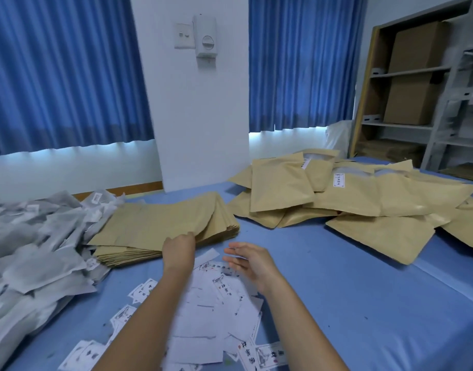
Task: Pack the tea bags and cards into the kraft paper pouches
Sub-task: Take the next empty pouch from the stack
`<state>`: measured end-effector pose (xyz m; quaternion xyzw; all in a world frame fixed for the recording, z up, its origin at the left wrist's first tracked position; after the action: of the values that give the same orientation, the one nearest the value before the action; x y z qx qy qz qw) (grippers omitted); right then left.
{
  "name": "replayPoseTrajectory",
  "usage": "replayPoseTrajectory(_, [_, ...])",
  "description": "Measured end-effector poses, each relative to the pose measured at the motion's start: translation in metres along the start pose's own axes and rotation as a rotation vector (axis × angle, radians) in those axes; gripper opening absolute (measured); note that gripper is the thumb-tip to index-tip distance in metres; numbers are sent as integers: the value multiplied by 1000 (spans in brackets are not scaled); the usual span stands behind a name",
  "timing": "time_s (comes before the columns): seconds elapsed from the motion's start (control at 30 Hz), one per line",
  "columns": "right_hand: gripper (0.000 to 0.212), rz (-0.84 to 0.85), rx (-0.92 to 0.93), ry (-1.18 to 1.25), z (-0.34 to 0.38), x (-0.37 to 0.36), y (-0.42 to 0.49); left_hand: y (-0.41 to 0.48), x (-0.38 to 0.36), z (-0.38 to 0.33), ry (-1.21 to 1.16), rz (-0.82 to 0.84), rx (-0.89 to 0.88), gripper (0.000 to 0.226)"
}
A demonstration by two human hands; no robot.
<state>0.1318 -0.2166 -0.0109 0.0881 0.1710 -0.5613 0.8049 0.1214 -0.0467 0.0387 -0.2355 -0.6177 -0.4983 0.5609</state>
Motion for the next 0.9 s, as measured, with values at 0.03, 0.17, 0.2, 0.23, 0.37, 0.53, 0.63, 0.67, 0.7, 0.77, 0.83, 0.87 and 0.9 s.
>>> replayPoseTrajectory(0.03, [16, 21, -10, 8, -5, -9, -1, -5, 7, 7, -71, -28, 26, 31])
replayPoseTrajectory(0.17, [29, 105, -40, 195, -16, -43, -3, -46, 52, 28, -561, -318, -133, 49])
replayPoseTrajectory(0.2, [33, 137, -49, 267, -16, -53, -4, -61, 61, 30, -618, -407, -269, 49])
replayPoseTrajectory(0.23, [36, 160, -55, 332, -16, -62, -4, -77, 67, 35, -662, -469, -393, 50])
replayPoseTrajectory(0.37, [27, 53, -40, 281, -28, -84, 2, -93, 57, 89, -979, -400, -348, 50])
replayPoseTrajectory(0.53, [27, -21, -38, 124, -60, -123, 4, -87, 24, 80, -838, -84, -332, 47])
replayPoseTrajectory(0.63, [32, 59, -103, 97, -82, -145, 5, -84, 16, 84, -833, -72, -334, 38])
replayPoseTrajectory(0.67, [31, 111, -120, 133, -85, -152, 5, -81, 13, 93, -858, -85, -283, 33])
replayPoseTrajectory(0.7, [27, 165, -134, 165, -85, -159, 4, -78, 11, 103, -877, -88, -229, 30])
replayPoseTrajectory(0.77, [22, 256, -145, 191, -83, -168, 3, -71, 6, 119, -932, -73, -146, 28])
replayPoseTrajectory(0.83, [23, 318, -141, 196, -82, -172, 2, -65, 2, 130, -1015, -31, -96, 31])
replayPoseTrajectory(0.87, [24, 333, -133, 197, -81, -171, 2, -64, 1, 131, -1055, 10, -86, 31])
replayPoseTrajectory(0.9, [25, 343, -128, 198, -81, -169, 2, -63, -1, 130, -1091, 52, -80, 30])
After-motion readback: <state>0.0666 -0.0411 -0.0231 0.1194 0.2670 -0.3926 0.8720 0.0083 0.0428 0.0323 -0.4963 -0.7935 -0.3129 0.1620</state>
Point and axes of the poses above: each hand's wrist, its own y-axis towards the middle knuckle, its own x-axis out of the back of the hand, z = x × y, the point moved 10 cm from there along y, towards the middle knuckle, and after that the axes turned 6 degrees about x, right-handed, at the moved point
